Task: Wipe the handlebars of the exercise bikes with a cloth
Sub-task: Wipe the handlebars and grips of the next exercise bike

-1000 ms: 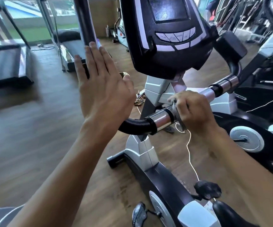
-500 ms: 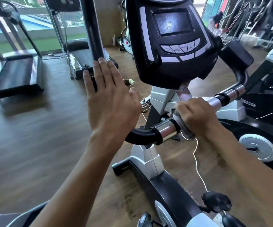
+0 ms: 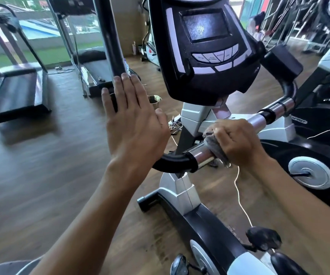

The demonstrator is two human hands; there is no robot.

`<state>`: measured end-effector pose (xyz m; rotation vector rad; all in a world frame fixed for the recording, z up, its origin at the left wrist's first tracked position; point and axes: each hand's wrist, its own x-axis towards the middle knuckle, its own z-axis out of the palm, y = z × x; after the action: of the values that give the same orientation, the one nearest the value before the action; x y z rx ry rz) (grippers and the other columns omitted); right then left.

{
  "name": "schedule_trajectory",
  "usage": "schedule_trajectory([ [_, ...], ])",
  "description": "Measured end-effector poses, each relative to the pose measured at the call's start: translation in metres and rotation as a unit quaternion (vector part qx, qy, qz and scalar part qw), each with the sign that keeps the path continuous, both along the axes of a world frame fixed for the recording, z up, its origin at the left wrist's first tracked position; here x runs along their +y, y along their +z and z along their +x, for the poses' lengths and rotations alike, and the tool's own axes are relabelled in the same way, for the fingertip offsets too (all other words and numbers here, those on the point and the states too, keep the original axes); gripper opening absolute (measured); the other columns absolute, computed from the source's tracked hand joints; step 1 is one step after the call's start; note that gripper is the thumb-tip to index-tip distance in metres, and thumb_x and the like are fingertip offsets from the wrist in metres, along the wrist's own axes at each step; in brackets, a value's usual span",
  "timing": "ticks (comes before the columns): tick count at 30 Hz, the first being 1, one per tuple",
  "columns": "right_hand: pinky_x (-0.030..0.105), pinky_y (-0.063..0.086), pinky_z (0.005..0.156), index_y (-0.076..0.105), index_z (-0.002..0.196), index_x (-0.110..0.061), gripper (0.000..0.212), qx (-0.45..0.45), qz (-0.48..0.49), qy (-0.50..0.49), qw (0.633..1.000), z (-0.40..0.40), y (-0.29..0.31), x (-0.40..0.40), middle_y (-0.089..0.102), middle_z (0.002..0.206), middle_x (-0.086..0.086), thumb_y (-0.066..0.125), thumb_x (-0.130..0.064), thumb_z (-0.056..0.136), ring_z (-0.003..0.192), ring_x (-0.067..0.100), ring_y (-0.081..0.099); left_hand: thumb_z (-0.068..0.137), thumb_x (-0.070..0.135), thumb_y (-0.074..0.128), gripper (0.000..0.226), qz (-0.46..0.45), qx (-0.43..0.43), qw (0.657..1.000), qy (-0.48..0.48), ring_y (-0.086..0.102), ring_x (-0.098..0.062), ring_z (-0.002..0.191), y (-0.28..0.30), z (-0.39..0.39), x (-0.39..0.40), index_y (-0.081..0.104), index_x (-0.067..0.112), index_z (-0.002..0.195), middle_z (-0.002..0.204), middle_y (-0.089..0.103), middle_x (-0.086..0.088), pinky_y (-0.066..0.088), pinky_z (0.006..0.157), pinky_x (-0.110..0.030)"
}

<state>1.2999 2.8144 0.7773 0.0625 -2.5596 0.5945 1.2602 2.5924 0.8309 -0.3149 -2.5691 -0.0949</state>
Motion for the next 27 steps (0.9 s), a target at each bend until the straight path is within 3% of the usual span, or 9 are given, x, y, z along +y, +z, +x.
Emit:
schedule_trajectory([
  [3,0.045,0.049,0.068,0.07,0.073,-0.014,0.05,0.012,0.052,-0.02,0.998,0.006,-0.004,-0.023,0.071,0.08,0.006,0.031,-0.038,0.09,0.078,0.032,0.063,0.097,0.038,0.028,0.075,-0.001,-0.001,1.0,0.014,0.017,-0.038,0.153,0.0,-0.001,0.006,0.016,-0.005,0.157,0.163,0.02,-0.026,0.012,0.124,-0.058],
  [6,0.039,0.05,0.069,0.071,0.077,-0.018,0.047,-0.002,0.112,0.054,0.992,0.018,-0.004,-0.064,0.07,0.083,0.0,0.032,-0.039,0.092,0.079,0.025,0.063,0.096,0.037,0.024,0.075,0.002,-0.005,1.0,0.009,0.015,-0.037,0.154,0.0,0.0,0.004,0.014,-0.004,0.158,0.164,0.018,-0.025,0.011,0.124,-0.056],
  [9,0.041,0.051,0.069,0.074,0.088,-0.021,0.051,-0.032,0.104,0.103,0.989,0.014,0.004,-0.045,0.073,0.091,-0.002,0.029,-0.043,0.093,0.083,0.025,0.067,0.094,0.037,0.017,0.077,0.002,-0.018,1.0,-0.014,0.009,-0.034,0.155,0.0,0.003,-0.003,0.007,-0.002,0.159,0.167,0.013,-0.022,0.006,0.125,-0.054],
  [14,0.047,0.05,0.071,0.072,0.084,-0.012,0.054,-0.029,0.041,0.004,0.999,0.007,0.004,-0.013,0.072,0.086,0.011,0.025,-0.038,0.091,0.081,0.037,0.063,0.094,0.037,0.017,0.077,-0.011,-0.02,0.999,-0.037,0.009,-0.035,0.155,0.0,0.005,-0.008,0.007,-0.005,0.158,0.166,0.011,-0.025,0.006,0.125,-0.055],
  [16,0.047,0.051,0.079,0.07,0.081,-0.011,0.049,0.015,0.049,-0.042,0.998,0.015,-0.005,-0.032,0.072,0.087,0.01,0.029,-0.035,0.092,0.085,0.034,0.063,0.095,0.037,0.018,0.077,-0.017,-0.014,0.999,-0.043,0.01,-0.037,0.155,-0.001,0.004,-0.01,0.008,-0.006,0.158,0.165,0.011,-0.027,0.007,0.125,-0.055],
  [20,0.044,0.049,0.091,0.069,0.084,-0.011,0.042,0.045,0.092,-0.024,0.994,0.037,-0.017,-0.093,0.071,0.089,0.009,0.034,-0.03,0.097,0.089,0.031,0.062,0.095,0.037,0.019,0.077,-0.017,-0.008,0.999,-0.051,0.01,-0.039,0.154,-0.003,0.004,-0.009,0.008,-0.008,0.157,0.165,0.01,-0.029,0.006,0.125,-0.056],
  [24,0.038,0.04,0.062,0.069,0.075,-0.015,0.054,-0.024,0.11,0.01,0.994,0.021,0.014,-0.119,0.062,0.069,0.009,0.027,-0.042,0.096,0.066,0.037,0.056,0.097,0.04,0.016,0.076,-0.006,-0.026,0.998,-0.062,0.005,-0.033,0.156,0.0,0.004,-0.009,0.005,-0.004,0.159,0.167,0.003,-0.024,0.0,0.126,-0.051],
  [27,0.036,0.027,0.063,0.069,0.082,-0.015,0.06,-0.055,0.131,0.052,0.988,0.012,0.019,-0.112,0.057,0.072,0.009,0.019,-0.047,0.092,0.07,0.035,0.052,0.103,0.043,0.011,0.068,0.026,-0.069,0.991,-0.11,0.003,-0.019,0.157,0.013,-0.002,-0.025,0.008,0.009,0.162,0.17,0.004,-0.008,-0.001,0.127,-0.039],
])
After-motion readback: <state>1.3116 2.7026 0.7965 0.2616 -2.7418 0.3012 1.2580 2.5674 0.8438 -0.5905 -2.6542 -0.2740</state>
